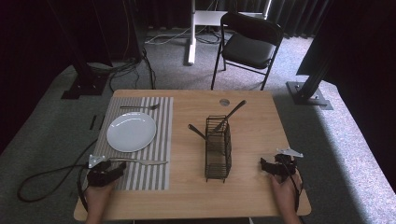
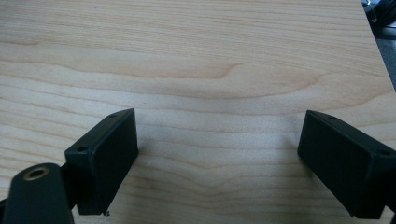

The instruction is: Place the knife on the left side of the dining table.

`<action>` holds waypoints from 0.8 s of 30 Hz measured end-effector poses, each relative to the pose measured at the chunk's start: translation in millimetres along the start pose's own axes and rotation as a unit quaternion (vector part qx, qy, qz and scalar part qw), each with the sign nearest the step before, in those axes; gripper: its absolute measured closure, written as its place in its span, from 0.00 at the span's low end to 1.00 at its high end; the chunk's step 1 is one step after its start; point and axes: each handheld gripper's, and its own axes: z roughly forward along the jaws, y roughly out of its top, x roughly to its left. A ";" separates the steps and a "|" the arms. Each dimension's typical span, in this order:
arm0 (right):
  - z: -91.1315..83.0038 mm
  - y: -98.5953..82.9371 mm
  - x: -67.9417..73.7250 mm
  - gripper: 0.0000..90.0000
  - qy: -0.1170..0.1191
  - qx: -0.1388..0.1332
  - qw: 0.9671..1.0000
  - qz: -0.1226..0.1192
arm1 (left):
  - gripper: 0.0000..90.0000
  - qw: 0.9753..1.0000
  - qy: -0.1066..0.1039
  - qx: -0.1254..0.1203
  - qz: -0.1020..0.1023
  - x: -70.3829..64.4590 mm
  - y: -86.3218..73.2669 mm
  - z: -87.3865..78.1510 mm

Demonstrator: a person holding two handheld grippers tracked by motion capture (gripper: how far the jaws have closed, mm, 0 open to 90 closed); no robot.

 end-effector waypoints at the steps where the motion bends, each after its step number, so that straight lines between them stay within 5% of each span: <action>1: 0.0 0.0 0.0 0.13 0.000 0.000 1.000 0.000 | 0.33 1.000 -0.001 0.000 0.001 -1.1 -1.0 -0.7; 5: 0.0 0.0 0.0 0.13 0.000 0.000 1.000 0.000 | 0.27 1.000 0.002 -0.006 0.000 -3.1 -5.3 -7.1; 8: 0.0 0.0 0.0 0.13 0.000 0.000 1.000 0.000 | 0.21 1.000 0.024 -0.011 0.010 -6.5 -8.3 -13.4; 13: 0.0 0.0 0.0 0.13 0.000 0.000 1.000 0.000 | 0.16 0.999 0.028 0.014 0.026 -12.4 -14.8 -13.1; 18: 0.0 0.0 0.0 0.13 0.000 0.000 1.000 0.000 | 0.09 0.999 0.049 0.012 0.018 -13.3 -16.0 -14.7; 19: 0.0 0.0 -0.1 0.13 0.000 0.000 1.000 0.000 | 0.00 0.998 0.053 0.016 0.016 -13.0 -15.5 -14.8; 24: 0.0 0.0 -0.1 0.13 0.000 0.000 1.000 0.000 | 0.00 0.998 0.062 0.018 0.018 -10.4 -16.0 -13.2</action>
